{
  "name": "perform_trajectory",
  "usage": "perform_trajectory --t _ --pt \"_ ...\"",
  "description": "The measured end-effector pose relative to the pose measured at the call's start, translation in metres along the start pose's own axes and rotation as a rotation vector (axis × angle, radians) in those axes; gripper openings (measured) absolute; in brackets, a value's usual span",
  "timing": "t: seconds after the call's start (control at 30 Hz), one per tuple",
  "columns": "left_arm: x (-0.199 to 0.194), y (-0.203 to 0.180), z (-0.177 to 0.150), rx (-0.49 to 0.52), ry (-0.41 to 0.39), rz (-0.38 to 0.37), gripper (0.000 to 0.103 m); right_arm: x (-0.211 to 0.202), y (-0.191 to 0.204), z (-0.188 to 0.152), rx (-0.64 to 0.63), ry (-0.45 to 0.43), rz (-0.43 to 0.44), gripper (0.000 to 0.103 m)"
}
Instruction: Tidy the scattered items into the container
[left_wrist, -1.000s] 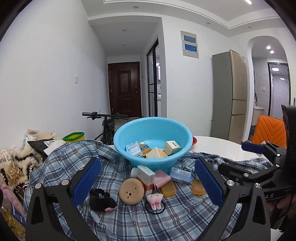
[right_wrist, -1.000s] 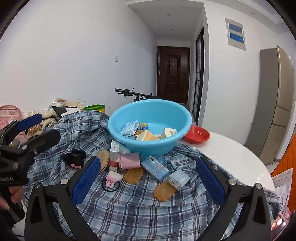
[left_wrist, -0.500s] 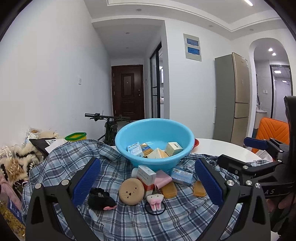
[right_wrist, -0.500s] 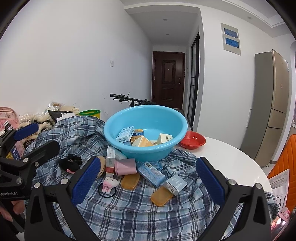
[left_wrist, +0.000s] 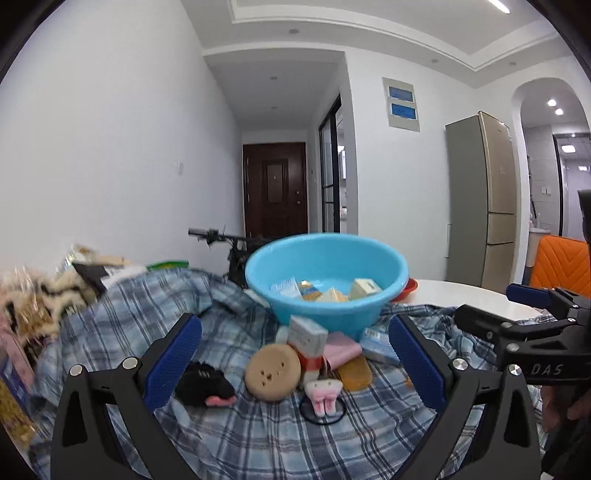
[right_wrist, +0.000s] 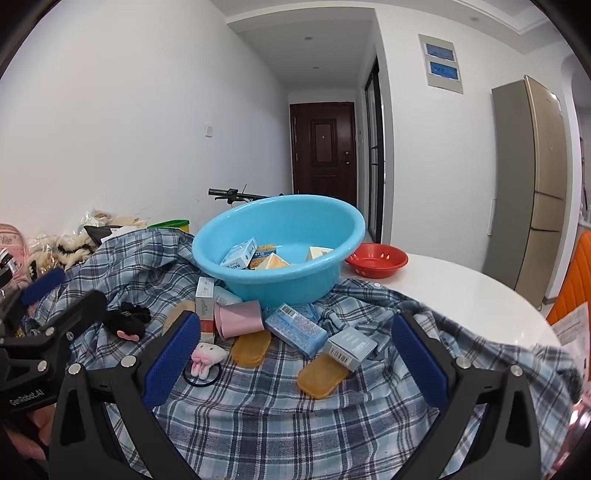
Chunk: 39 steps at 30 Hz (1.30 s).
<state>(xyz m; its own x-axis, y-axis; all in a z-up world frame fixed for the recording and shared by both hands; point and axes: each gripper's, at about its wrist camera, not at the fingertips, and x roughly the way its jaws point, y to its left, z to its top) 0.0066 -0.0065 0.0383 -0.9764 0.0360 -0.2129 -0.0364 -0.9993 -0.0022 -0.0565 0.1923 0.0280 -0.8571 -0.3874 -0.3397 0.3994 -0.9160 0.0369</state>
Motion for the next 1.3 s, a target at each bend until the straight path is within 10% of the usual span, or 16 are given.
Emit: perform_trajectory --t 0.3,1.3 --pt "0.006 0.002 -0.018 -0.014 -0.049 0.002 0.103 -0.004 -0.002 -0.022 -0.033 -0.147 -0.026 0.103" --pt "0.033 0.0 -0.035 -0.027 0.073 0.072 0.103 0.023 -0.006 -0.032 -0.026 -0.045 -0.069 0.103"
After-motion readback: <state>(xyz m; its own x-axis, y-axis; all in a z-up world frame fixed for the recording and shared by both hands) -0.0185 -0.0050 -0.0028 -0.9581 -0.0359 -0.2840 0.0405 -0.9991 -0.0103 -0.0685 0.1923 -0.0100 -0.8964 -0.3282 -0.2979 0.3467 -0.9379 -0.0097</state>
